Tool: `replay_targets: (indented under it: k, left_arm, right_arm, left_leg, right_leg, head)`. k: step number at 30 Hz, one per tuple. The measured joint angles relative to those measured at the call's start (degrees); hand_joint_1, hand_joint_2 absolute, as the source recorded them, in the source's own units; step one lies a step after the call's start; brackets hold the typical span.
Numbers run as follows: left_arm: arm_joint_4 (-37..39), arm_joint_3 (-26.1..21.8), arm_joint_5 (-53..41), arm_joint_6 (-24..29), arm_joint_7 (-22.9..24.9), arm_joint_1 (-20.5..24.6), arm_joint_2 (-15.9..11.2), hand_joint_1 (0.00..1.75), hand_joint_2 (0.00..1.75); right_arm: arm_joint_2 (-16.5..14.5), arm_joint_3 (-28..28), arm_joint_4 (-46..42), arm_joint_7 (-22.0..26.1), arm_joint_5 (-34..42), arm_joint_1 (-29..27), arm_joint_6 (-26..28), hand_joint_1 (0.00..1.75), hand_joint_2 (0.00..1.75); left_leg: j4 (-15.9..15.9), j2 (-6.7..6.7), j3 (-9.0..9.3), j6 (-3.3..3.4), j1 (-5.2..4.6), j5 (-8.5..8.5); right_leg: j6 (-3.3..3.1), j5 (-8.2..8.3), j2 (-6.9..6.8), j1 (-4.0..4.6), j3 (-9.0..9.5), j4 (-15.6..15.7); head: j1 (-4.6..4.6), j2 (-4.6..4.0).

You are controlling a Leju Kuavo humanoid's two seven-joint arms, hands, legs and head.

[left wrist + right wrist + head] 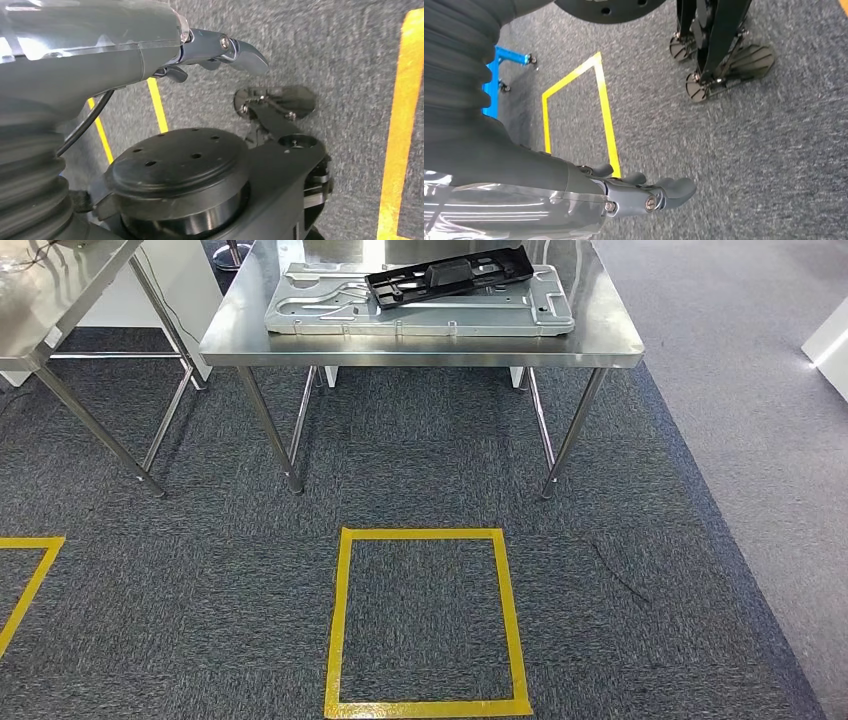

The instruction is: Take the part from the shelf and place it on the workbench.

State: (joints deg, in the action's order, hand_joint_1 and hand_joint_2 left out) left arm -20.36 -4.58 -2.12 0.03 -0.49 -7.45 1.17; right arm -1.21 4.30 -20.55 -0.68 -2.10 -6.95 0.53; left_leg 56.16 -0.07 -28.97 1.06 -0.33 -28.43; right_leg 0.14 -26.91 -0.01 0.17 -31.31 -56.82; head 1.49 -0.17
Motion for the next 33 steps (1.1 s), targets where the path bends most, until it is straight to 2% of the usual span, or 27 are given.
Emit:
replay_targets:
  k: [23,27,33]
  left_arm:
    - [-0.7,2.9,2.0,0.1,0.3,-0.6,-0.6,0.00,1.75]
    - [-0.7,2.9,2.0,0.1,0.3,-0.6,-0.6,0.00,0.00]
    - [-0.7,3.1,2.0,0.1,0.3,-0.6,-0.6,0.00,0.00]
  right_arm:
    - [0.6,-2.9,-0.9,0.6,2.1,-0.6,-0.6,0.00,1.75]
    - [0.7,-3.0,-0.9,0.6,2.1,-0.7,-0.6,0.00,0.00]
    - [0.7,-3.0,-1.0,0.6,2.1,-0.7,-0.6,0.00,0.00]
  left_leg:
    - [0.0,-0.01,0.00,0.00,0.00,0.00]
    - [0.0,-0.01,0.00,0.00,0.00,0.00]
    - [0.0,-0.01,0.00,0.00,0.00,0.00]
  right_leg:
    - [0.00,0.00,0.00,0.00,0.01,0.0]
    - [0.00,0.00,0.00,0.00,0.01,0.0]
    - [0.00,0.00,0.00,0.00,0.01,0.0]
  head:
    - [0.00,0.00]
    - [0.00,0.00]
    - [0.00,0.00]
